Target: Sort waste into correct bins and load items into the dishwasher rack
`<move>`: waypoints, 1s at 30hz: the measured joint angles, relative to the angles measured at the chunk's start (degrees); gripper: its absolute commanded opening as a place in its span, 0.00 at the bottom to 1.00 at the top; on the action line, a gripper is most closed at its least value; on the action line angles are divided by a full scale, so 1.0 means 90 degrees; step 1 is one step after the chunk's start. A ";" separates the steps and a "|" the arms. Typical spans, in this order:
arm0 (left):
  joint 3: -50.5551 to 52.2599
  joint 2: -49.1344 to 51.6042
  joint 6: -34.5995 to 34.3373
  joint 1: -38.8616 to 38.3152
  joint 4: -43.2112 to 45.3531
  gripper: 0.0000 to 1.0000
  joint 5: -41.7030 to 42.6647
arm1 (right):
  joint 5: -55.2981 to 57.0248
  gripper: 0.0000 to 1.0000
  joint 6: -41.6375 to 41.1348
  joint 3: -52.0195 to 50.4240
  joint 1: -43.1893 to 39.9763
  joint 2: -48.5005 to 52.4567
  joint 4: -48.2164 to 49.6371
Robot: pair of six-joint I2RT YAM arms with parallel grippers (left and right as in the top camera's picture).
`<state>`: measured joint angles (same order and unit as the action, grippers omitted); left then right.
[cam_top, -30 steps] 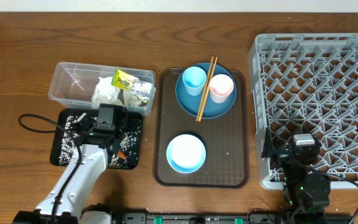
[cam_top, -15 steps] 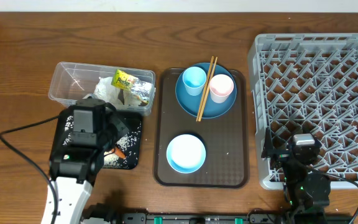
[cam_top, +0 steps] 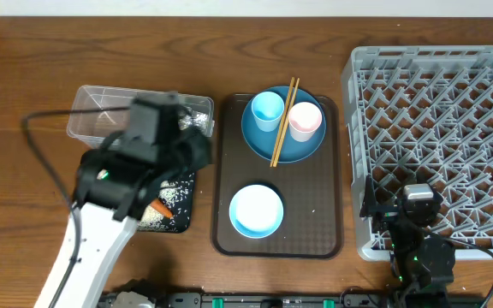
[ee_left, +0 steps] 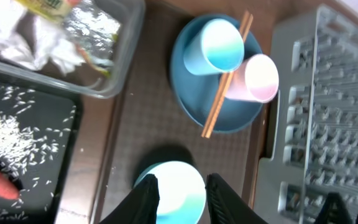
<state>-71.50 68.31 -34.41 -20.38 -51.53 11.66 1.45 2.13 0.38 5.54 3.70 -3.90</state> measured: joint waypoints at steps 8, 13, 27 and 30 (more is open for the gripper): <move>-0.0381 0.1413 0.0044 -0.1399 -0.0078 0.34 -0.0517 | 0.0000 0.99 0.0000 0.0000 0.0000 0.0005 -0.0002; -0.0381 0.2050 0.0070 -0.1940 0.0034 0.34 -0.0857 | -0.0002 0.99 0.0000 0.0000 0.0000 0.0005 -0.0005; -0.0381 0.2518 0.0138 -0.2191 0.0755 0.43 -0.1559 | 0.0000 0.99 0.0000 0.0000 0.0000 0.0005 -0.0002; -0.0381 0.2518 0.0138 -0.2191 0.0753 0.43 -0.1734 | -0.0002 0.99 0.0000 0.0000 0.0000 0.0005 -0.0002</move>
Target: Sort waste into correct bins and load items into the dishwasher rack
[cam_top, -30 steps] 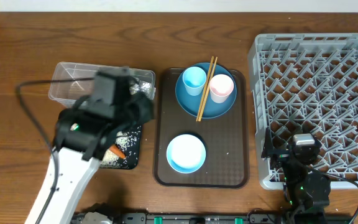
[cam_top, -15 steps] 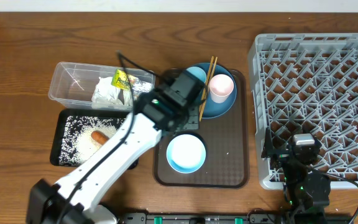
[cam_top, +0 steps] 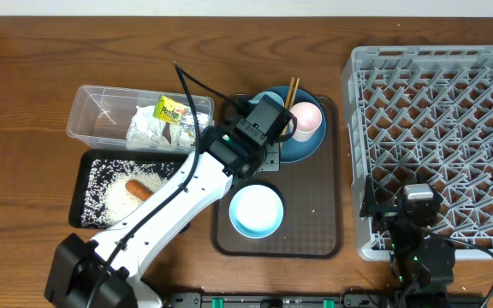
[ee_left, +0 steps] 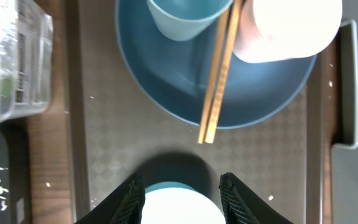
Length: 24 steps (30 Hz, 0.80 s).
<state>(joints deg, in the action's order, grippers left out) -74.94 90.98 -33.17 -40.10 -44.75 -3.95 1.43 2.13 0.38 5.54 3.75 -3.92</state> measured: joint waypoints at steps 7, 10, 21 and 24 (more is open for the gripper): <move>0.0000 0.0000 0.0002 0.0000 -0.0153 0.46 -0.0165 | 0.0000 0.99 0.0000 0.0000 0.0000 0.0000 0.0000; 0.0000 0.0000 0.0002 0.0000 -0.0515 0.46 -0.0202 | 0.0002 0.99 0.0000 0.0000 0.0000 0.0000 0.0000; 0.0000 0.0000 0.0002 0.0000 -0.1326 0.46 -0.0233 | 0.0000 0.99 0.0000 0.0000 0.0000 0.0000 0.0000; 0.0000 0.0000 0.0002 0.0000 -0.1367 0.46 -0.0233 | 0.0000 0.99 0.0000 0.0000 0.0000 0.0000 0.0000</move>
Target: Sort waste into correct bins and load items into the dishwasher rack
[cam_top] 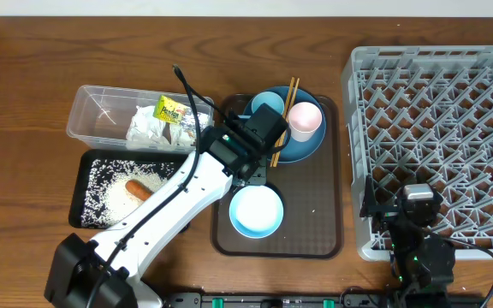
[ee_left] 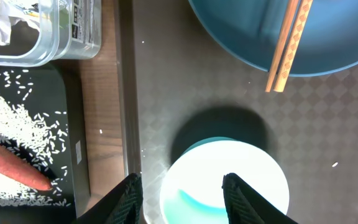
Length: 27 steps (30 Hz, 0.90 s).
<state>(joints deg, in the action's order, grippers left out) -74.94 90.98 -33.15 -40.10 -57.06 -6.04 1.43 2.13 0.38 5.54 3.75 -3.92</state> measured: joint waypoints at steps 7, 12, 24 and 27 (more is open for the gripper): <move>0.0000 0.0000 0.0000 0.0000 0.0051 0.50 -0.0010 | 0.0000 0.99 0.0000 0.0000 0.0000 0.0000 0.0000; 0.0000 0.0000 0.0000 0.0000 0.0175 0.50 -0.0019 | 0.0000 0.99 0.0000 0.0000 0.0000 0.0000 -0.0002; 0.0000 0.0000 0.0000 0.0000 0.0270 0.51 -0.0019 | 0.0000 0.99 0.0000 0.0000 0.0000 0.0000 0.0000; 0.0000 0.0000 0.0000 0.0000 0.0299 0.57 -0.0019 | 0.0000 0.99 0.0000 0.0000 0.0000 0.0000 0.0000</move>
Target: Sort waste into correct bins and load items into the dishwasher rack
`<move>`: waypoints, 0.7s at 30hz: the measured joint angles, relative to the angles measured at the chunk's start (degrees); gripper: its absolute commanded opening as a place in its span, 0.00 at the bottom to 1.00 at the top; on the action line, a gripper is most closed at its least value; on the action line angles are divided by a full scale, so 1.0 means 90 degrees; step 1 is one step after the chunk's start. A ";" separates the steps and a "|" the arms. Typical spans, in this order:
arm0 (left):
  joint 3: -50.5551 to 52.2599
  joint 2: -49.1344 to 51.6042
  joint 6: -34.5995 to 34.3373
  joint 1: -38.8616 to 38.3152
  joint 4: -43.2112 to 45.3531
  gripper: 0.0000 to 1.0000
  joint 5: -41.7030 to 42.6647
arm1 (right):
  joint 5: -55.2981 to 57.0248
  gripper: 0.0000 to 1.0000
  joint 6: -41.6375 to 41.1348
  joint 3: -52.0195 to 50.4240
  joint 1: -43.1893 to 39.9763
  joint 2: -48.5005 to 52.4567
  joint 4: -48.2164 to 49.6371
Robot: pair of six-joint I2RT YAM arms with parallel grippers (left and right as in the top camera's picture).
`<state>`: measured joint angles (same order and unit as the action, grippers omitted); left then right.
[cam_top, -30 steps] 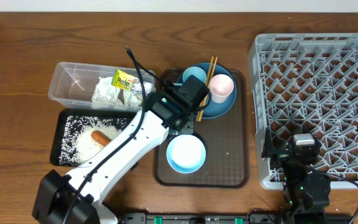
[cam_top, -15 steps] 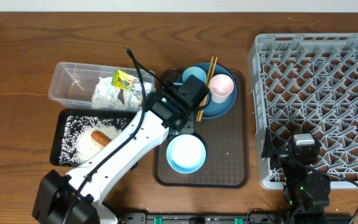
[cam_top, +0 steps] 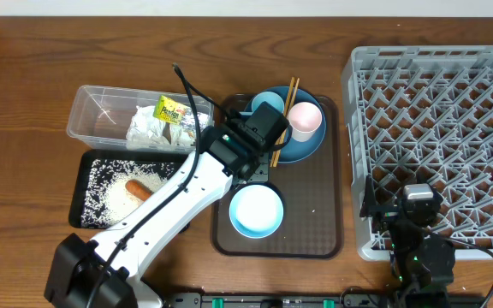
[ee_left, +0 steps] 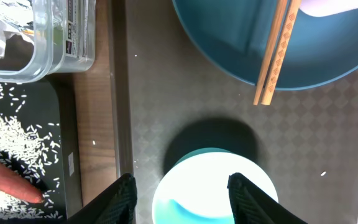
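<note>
On the brown tray a light-blue bowl stands near the front. Behind it, a blue plate carries a blue cup, a pink cup and wooden chopsticks. My left gripper hangs open above the bowl's far rim. In the left wrist view the bowl shows between the spread fingers of the gripper, with the plate and chopsticks beyond. My right gripper sits low at the grey dishwasher rack near its front edge.
Left of the tray stand a clear bin holding crumpled wrappers and a black tray with scattered rice and an orange piece of food. My left arm crosses over the black tray's right end. Cables trail near the plate.
The left gripper has shifted slightly over the bowl and its fingers stand a little wider apart. The right arm and all dishes are where they were.
The left gripper was first over the black tray and clear bin at the left. Then it was open above the blue plate with the cups and chopsticks. After that it stood over the gap between plate and bowl, and now over the bowl's far rim.
</note>
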<state>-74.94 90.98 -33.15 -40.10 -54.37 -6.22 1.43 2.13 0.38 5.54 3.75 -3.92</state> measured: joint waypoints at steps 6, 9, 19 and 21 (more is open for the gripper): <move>0.0000 0.0000 0.0002 0.0000 0.0090 0.58 -0.0012 | 0.0000 0.99 0.0000 0.0000 0.0000 0.0000 0.0000; 0.0000 0.0000 0.0002 0.0002 0.0114 0.58 -0.0160 | 0.0002 0.99 0.0000 0.0000 0.0000 0.0000 0.0000; 0.0000 0.0000 0.0015 0.0772 0.0102 0.63 -0.0527 | 0.0000 0.99 0.0000 0.0000 0.0000 0.0000 0.0000; 0.0000 0.0000 0.0017 0.1076 0.0100 0.66 -0.0512 | 0.0000 0.99 0.0000 0.0000 0.0000 0.0000 0.0000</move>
<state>-74.94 90.98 -32.99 -30.41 -53.47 -10.83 1.43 2.13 0.38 5.54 3.75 -3.92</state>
